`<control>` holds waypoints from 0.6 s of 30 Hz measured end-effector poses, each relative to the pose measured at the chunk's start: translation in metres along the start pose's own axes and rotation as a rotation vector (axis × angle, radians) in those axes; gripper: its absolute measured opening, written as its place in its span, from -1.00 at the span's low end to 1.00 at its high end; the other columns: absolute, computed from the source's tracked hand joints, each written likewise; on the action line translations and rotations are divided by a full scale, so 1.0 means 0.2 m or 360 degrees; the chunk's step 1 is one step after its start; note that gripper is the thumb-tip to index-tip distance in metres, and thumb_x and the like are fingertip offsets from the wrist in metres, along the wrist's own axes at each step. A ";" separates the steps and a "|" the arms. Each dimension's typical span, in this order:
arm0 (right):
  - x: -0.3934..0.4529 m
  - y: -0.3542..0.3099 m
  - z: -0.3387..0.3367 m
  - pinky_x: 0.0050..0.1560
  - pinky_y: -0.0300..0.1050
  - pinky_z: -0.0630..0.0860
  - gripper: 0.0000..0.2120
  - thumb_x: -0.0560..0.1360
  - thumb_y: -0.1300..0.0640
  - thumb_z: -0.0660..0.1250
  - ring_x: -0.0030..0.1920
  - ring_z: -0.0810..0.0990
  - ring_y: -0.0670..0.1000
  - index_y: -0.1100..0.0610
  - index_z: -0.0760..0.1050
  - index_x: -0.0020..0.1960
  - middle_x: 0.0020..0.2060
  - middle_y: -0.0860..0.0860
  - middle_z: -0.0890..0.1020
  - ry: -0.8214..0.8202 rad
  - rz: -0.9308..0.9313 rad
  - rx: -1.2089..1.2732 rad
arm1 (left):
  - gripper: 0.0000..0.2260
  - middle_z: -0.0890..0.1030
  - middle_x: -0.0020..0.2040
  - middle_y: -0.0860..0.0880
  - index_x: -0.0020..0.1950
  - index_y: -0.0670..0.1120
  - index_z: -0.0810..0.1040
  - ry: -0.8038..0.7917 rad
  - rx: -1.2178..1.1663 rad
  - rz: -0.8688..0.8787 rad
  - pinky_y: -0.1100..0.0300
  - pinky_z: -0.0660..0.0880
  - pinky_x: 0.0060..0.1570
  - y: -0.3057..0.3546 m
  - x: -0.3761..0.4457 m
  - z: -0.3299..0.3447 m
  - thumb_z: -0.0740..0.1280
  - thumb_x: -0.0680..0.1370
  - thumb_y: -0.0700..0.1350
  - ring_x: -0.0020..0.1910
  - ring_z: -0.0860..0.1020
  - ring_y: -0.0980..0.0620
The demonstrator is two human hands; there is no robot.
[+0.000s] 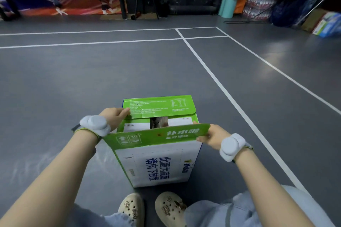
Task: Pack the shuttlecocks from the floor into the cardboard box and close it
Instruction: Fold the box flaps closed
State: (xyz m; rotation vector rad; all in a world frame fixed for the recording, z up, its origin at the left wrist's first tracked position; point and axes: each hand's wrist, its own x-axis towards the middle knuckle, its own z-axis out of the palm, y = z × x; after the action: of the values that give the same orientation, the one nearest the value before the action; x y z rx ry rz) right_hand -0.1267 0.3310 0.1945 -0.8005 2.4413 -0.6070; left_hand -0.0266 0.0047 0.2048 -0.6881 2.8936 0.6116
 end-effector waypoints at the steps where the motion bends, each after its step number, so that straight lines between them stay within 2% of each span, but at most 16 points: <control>1: 0.02 -0.01 0.00 0.20 -0.09 0.45 -0.68 0.54 0.16 0.30 0.14 0.58 0.08 0.09 0.49 0.29 0.16 0.06 0.62 0.0019 0.0043 0.0038 | -0.54 0.56 0.26 -0.08 0.24 -0.04 0.57 -0.0032 -0.0115 -0.0049 0.14 0.34 0.22 -0.01 0.00 -0.02 -0.04 0.64 0.12 0.21 0.51 -0.13; 3: 0.05 -0.02 0.00 0.18 -0.16 0.45 -0.70 0.53 0.17 0.33 0.15 0.58 0.06 0.09 0.50 0.26 0.14 0.04 0.63 0.0039 0.0101 0.0080 | -0.47 0.55 0.28 -0.06 0.22 -0.04 0.58 -0.0060 -0.0450 -0.0119 0.09 0.34 0.29 -0.03 0.00 -0.04 -0.09 0.63 0.16 0.14 0.54 -0.14; 6: 0.07 -0.03 -0.01 0.24 -0.15 0.45 -0.50 0.49 0.27 0.36 0.18 0.56 0.05 0.04 0.35 0.38 0.18 0.02 0.60 0.0082 0.0103 0.0283 | -0.39 0.60 0.19 -0.09 0.13 -0.09 0.62 0.0023 -0.0840 -0.0134 0.05 0.39 0.22 -0.05 -0.03 -0.04 -0.15 0.62 0.18 0.00 0.55 -0.16; 8: 0.08 -0.03 -0.01 0.16 -0.21 0.43 -0.41 0.47 0.30 0.37 0.14 0.54 -0.01 0.04 0.25 0.43 0.17 0.00 0.58 0.0107 0.0106 0.0316 | -0.35 0.62 0.16 -0.11 0.10 -0.13 0.64 0.0052 -0.0912 -0.0085 0.02 0.35 0.28 -0.06 -0.05 -0.03 -0.19 0.63 0.16 0.08 0.55 -0.15; 10: 0.09 -0.02 0.00 0.09 -0.25 0.40 -0.35 0.47 0.29 0.35 0.13 0.54 0.03 0.08 0.16 0.47 0.18 0.04 0.56 0.0174 0.0142 0.0255 | -0.34 0.64 0.12 -0.13 0.06 -0.16 0.64 0.0080 -0.0995 -0.0053 0.01 0.33 0.32 -0.06 -0.05 -0.02 -0.19 0.63 0.15 0.13 0.55 -0.11; 13: 0.11 -0.03 0.00 0.00 -0.14 0.45 -0.32 0.48 0.29 0.31 0.01 0.55 0.10 0.08 0.07 0.48 0.16 0.13 0.58 0.0336 0.0239 0.0209 | -0.35 0.64 0.02 -0.12 0.01 -0.11 0.62 0.0129 -0.0978 -0.0087 0.11 0.38 0.00 -0.05 -0.05 -0.01 -0.22 0.63 0.15 -0.08 0.52 -0.09; 15: 0.13 -0.04 0.01 -0.03 -0.09 0.48 -0.28 0.48 0.31 0.28 -0.05 0.55 0.11 0.02 0.01 0.50 0.14 0.12 0.59 0.0375 0.0247 0.0179 | -0.36 0.61 0.01 -0.09 0.05 -0.08 0.62 0.0132 -0.0880 -0.0065 0.12 0.37 0.00 -0.05 -0.04 0.00 -0.22 0.63 0.16 -0.06 0.50 -0.08; 16: 0.13 -0.06 0.02 -0.01 -0.07 0.49 -0.27 0.48 0.31 0.27 -0.02 0.56 0.13 0.01 -0.01 0.51 0.16 0.12 0.58 0.0379 0.0239 0.0157 | -0.39 0.60 0.02 -0.05 0.07 -0.07 0.62 0.0128 -0.0811 -0.0052 0.12 0.38 0.04 -0.05 -0.04 0.01 -0.19 0.63 0.17 -0.01 0.50 -0.07; 18: 0.13 -0.08 0.03 0.18 -0.03 0.43 -0.25 0.50 0.27 0.29 0.24 0.49 0.19 0.04 -0.05 0.53 0.34 0.13 0.42 0.0406 0.0236 0.0105 | -0.52 0.57 0.03 -0.01 0.12 -0.05 0.59 0.0118 -0.0621 -0.0009 0.16 0.36 0.06 -0.05 -0.03 0.02 -0.05 0.63 0.16 0.07 0.52 -0.05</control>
State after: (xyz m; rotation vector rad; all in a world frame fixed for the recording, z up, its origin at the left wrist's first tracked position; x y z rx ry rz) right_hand -0.1342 0.3005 0.1905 -0.5373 2.6652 -0.7684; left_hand -0.0165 0.0015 0.1995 -0.7734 2.8613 1.1931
